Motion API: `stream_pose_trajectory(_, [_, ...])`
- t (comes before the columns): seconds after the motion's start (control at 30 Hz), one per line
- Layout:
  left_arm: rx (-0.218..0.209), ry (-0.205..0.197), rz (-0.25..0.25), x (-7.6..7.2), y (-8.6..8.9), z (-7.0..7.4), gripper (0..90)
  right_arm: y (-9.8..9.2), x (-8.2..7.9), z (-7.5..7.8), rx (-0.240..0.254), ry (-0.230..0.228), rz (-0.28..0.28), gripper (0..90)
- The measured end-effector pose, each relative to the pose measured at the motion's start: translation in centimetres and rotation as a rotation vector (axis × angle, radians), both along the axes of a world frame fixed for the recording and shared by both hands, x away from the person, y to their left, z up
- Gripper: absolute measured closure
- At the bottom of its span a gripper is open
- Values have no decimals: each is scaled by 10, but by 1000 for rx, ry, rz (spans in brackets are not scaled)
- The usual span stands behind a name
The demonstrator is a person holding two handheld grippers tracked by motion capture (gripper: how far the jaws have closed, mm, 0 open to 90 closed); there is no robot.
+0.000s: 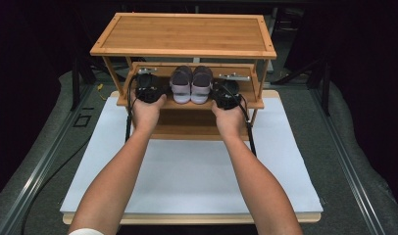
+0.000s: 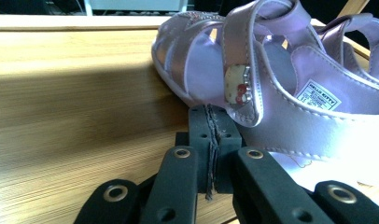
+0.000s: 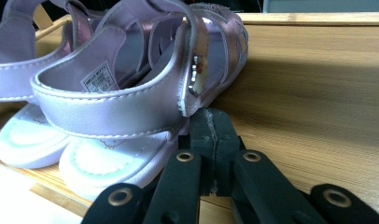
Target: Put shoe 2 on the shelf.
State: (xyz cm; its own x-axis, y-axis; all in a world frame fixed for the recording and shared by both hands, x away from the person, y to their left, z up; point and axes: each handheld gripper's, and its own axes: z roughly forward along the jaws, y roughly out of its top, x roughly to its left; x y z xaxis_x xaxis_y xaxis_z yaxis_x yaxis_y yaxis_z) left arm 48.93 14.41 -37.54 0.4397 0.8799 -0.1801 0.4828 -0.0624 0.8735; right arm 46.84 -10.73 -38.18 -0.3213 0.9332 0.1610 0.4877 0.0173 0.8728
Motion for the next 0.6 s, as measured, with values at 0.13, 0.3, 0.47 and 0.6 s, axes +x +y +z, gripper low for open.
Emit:
stream_pose_trajectory(0.13, [-14, -3, 8, -2, 4, 0, 882, -2, -2, 2, 9, -4, 5, 900])
stream_pose_trajectory(0.3, [-22, -2, 12, -6, 9, -1, 877, -6, -5, 3, 7, -13, -3, 900])
stream_pose_trajectory(0.47, [-25, -10, 10, -12, 14, 2, 871, -15, -12, 5, 2, -21, -10, 900])
stream_pose_trajectory(0.6, [-16, -20, -8, -19, 16, 6, 861, -22, -19, 5, 9, -20, -3, 900])
